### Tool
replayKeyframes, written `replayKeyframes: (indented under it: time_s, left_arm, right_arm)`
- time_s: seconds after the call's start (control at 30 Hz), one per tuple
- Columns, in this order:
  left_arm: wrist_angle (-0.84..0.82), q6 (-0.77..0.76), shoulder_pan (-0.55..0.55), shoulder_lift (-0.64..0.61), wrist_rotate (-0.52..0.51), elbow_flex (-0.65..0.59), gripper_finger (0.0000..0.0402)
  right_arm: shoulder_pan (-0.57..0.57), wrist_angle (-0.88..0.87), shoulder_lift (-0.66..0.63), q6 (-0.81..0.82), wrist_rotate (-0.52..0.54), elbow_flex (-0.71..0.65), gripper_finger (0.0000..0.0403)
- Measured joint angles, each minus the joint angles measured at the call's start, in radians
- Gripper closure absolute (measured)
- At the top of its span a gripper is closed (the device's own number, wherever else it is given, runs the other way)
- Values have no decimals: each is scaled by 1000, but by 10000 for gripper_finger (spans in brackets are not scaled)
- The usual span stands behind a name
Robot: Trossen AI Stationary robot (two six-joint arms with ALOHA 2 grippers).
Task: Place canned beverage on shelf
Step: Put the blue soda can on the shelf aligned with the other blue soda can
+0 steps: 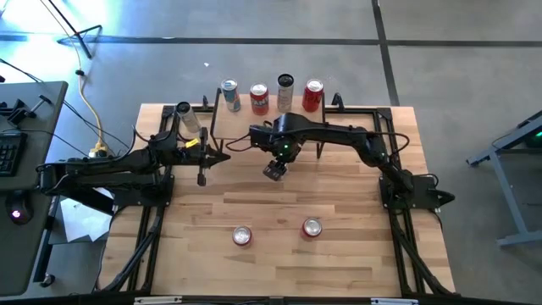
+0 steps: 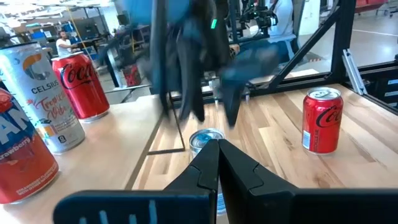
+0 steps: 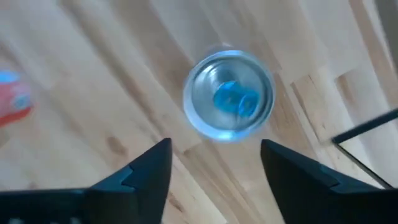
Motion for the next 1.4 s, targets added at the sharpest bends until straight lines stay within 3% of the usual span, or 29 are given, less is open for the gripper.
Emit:
replayKeyframes:
  time_s: [0.13, 0.23, 0.33, 0.47, 0.73, 0.97, 1.2, 1.4]
  left_arm:
    - [-6, -20, -7, 0, 1, 0, 401]
    - [-38, -16, -33, 0, 2, 0, 401]
    - [-58, -16, -63, 0, -23, 0, 401]
    - [-60, -15, -95, 0, -76, 0, 401]
    - [-54, -32, -142, 0, -103, 0, 401]
    - [-105, -64, -242, 32, -50, 0, 401]
    - [25, -70, -321, 230, -104, 0, 401]
    - [298, -80, -325, 476, -107, 0, 401]
  right_arm:
    - [49, 1, -60, -102, 77, 2, 242]
    - [111, 0, -70, -159, 219, 2, 318]
    - [171, 12, -72, -182, 278, -27, 387]
    - [239, 84, -117, -140, 371, -200, 389]
    - [323, 606, -412, -73, 361, -749, 402]
    - [268, 962, -623, -11, 484, -1112, 403]
    - [151, 1300, -631, -81, 509, -1327, 403]
    - [125, 1606, -628, -125, 546, -1471, 403]
